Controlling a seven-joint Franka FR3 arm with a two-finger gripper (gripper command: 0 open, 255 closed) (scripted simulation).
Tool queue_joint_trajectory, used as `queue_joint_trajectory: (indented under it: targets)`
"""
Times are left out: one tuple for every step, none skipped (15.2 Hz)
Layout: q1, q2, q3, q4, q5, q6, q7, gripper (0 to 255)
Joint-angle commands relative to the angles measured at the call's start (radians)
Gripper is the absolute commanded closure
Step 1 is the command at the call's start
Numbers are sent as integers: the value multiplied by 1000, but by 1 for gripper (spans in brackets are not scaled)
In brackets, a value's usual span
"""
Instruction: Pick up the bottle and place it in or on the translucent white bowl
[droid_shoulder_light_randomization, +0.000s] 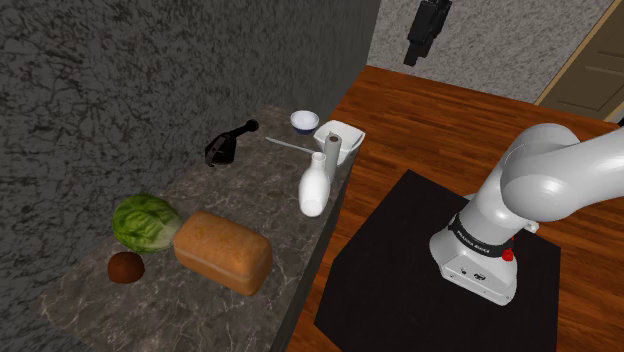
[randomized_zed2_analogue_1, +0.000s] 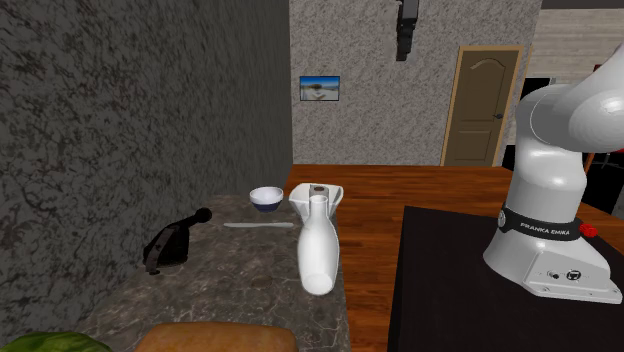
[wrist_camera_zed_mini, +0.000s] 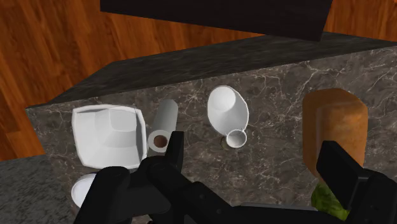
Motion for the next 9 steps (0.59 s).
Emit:
queue_joint_trajectory:
  targets:
    - [0,0,0,0,0,0,0,0]
    - [1,7,7,-27,3,36,6,0]
    - [3,15,14,-53,6,72,13,0]
    - [5,25,21,-78,8,109,19,0]
    - [6,37,28,-101,11,146,25,0]
    - [8,50,35,-123,14,183,31,0]
    - [10,65,42,-144,16,221,38,0]
    - [12,82,49,-164,19,259,44,0]
    - [14,101,56,-182,21,298,50,0]
